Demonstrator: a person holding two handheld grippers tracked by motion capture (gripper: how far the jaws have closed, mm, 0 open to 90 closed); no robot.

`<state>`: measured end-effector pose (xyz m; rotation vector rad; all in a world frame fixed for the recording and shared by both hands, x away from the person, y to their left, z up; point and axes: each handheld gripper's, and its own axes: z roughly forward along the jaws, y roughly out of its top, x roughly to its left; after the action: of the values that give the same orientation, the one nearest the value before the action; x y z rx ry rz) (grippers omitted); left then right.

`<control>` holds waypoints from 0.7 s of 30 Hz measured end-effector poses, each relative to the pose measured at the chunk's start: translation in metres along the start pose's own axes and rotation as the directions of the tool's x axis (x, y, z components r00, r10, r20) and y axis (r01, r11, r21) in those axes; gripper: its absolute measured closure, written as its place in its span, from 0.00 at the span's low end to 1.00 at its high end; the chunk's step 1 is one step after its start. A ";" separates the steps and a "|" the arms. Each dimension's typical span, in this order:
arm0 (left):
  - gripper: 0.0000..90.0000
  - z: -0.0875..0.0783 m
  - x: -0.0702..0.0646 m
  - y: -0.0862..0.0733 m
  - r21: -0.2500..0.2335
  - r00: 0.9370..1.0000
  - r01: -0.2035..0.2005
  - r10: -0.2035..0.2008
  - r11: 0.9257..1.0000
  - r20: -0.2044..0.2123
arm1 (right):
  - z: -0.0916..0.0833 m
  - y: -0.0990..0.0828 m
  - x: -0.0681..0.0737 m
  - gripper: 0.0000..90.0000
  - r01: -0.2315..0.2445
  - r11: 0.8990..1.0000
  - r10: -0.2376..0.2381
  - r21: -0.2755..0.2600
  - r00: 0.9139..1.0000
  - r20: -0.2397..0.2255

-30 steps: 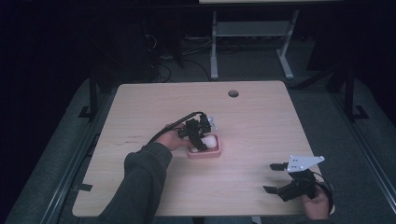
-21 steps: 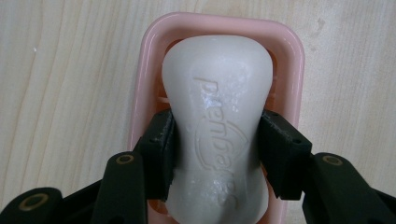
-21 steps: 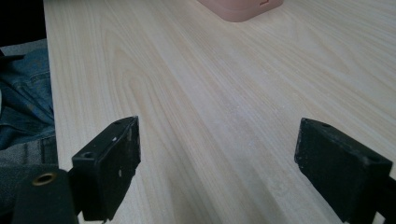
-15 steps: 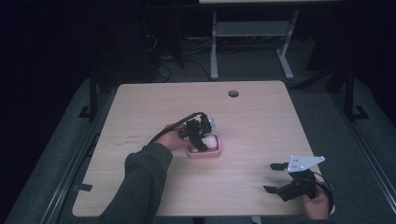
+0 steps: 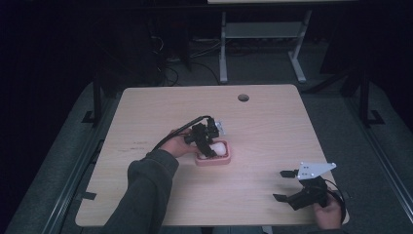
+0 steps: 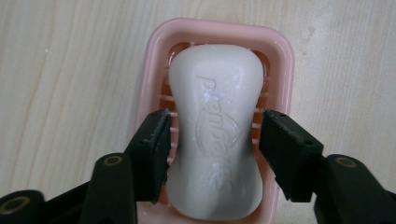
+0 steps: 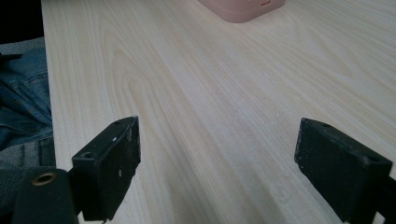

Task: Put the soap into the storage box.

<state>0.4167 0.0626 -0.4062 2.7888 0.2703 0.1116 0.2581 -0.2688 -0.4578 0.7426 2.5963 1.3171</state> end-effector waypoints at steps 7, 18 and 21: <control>0.44 -0.010 -0.002 -0.006 -0.037 1.000 0.014 -0.015 0.999 -0.015 | -0.002 -0.001 -0.001 0.16 -0.006 1.000 0.006 0.000 1.000 0.008; 0.38 -0.024 -0.007 -0.016 -0.066 0.999 0.029 -0.032 0.997 -0.042 | -0.004 -0.001 -0.001 0.16 -0.012 1.000 0.012 0.002 1.000 0.023; 0.37 -0.027 -0.007 -0.019 -0.073 0.998 0.036 -0.039 0.997 -0.040 | -0.005 -0.002 -0.002 0.16 -0.011 1.000 0.011 -0.001 1.000 0.027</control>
<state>0.4032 0.0875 -0.3877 2.7110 0.3218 0.1671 0.2579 -0.2741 -0.4564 0.7704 2.5743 1.3021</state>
